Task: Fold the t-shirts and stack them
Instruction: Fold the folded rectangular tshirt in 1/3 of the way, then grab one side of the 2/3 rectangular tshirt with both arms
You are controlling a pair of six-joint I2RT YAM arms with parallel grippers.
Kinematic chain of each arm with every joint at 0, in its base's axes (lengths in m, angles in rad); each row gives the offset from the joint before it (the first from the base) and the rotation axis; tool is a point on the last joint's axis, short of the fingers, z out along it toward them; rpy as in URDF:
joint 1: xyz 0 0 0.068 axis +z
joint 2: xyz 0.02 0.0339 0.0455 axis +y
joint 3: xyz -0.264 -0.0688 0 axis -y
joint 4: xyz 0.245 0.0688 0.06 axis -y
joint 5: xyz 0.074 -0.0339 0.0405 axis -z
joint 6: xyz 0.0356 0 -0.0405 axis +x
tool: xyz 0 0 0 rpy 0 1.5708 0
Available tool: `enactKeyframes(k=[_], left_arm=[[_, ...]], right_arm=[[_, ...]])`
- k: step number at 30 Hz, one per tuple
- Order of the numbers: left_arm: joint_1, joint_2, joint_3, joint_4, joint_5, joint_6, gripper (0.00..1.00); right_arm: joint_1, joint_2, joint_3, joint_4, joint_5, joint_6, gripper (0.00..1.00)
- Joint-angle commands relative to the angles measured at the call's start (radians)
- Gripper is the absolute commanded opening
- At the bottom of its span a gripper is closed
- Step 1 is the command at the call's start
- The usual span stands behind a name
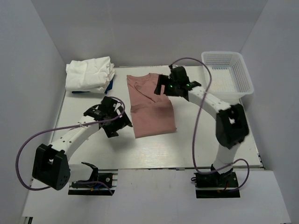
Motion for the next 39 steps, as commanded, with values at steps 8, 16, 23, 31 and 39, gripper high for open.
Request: enactKeyframes(k=[8, 16, 23, 31, 39], left_arm=[[-0.122, 0.163, -0.078, 0.292, 0.142, 0.038, 0.93], [-0.155, 0.319, -0.043, 0.324, 0.013, 0.02, 0.61], [-0.155, 0.365, -0.052, 0.398, -0.011, 0.02, 0.48], [-0.155, 0.439, -0.03, 0.407, -0.002, 0.02, 0.01], [-0.155, 0.41, -0.03, 0.36, -0.002, 0.041, 0.0]], right_arm=[[-0.067, -0.518, -0.645, -0.073, -0.022, 0.011, 0.9], [-0.084, -0.476, -0.788, 0.045, -0.161, -0.001, 0.9], [-0.083, -0.355, -0.763, 0.094, -0.232, -0.032, 0.9], [-0.081, -0.336, -0.785, 0.133, -0.284, -0.026, 0.64], [-0.08, -0.36, -0.835, 0.21, -0.25, 0.002, 0.0]])
